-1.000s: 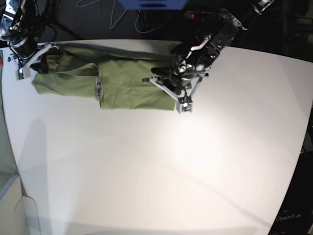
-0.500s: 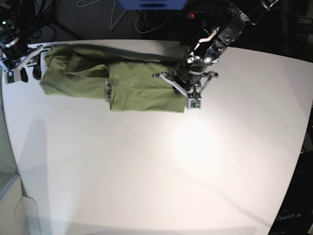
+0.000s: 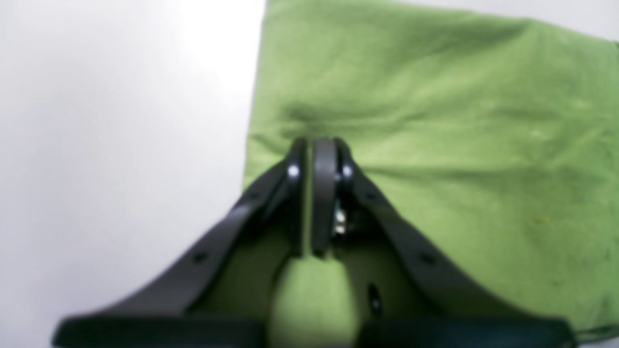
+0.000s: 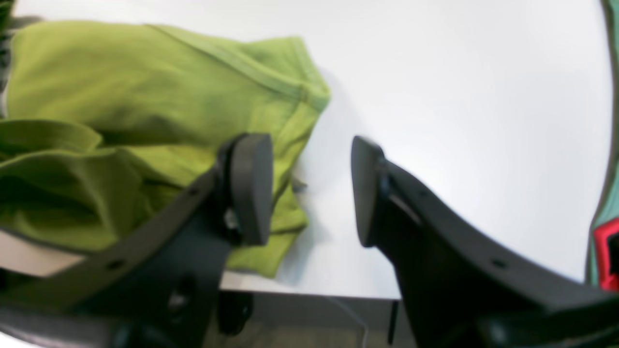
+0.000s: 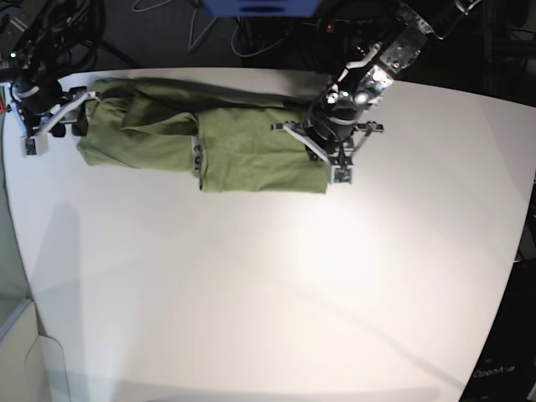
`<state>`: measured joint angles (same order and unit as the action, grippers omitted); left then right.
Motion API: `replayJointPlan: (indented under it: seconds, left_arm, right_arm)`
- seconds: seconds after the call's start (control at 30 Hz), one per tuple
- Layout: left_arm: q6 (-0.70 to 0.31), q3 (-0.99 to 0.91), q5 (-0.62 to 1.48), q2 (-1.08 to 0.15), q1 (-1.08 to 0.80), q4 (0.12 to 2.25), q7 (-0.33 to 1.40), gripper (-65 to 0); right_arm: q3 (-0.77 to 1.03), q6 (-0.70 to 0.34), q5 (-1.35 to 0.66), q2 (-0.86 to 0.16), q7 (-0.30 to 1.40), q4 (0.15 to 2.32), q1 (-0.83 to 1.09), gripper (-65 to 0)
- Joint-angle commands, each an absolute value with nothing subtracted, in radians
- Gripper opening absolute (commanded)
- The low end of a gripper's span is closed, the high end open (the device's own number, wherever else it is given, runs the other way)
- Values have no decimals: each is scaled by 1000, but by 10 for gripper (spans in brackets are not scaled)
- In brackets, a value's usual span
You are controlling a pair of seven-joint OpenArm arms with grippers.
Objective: Fold the T-shirt properly
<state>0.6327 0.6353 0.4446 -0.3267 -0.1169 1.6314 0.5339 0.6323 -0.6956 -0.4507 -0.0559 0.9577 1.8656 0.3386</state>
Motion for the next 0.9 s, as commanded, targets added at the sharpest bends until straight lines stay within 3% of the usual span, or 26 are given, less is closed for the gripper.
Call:
replayJointPlan:
  seconds: [0.0, 0.23, 0.3, 0.87]
  left_arm:
    - [680, 633, 472, -344, -137, 1613, 638, -625]
    - [680, 633, 472, -344, -137, 1615, 642, -625]
    - [680, 633, 472, -344, -137, 1612, 642, -625]
    - [680, 633, 472, -364, -137, 1621, 644, -625]
  right_arm:
    - [638, -698, -481, -71, 951, 1885, 323, -361]
    - [638, -698, -506, -65, 987, 1882, 306, -97]
    - [638, -698, -524, -65, 987, 1879, 306, -65]
    - [638, -698, -539, -70, 923, 1727, 306, -62]
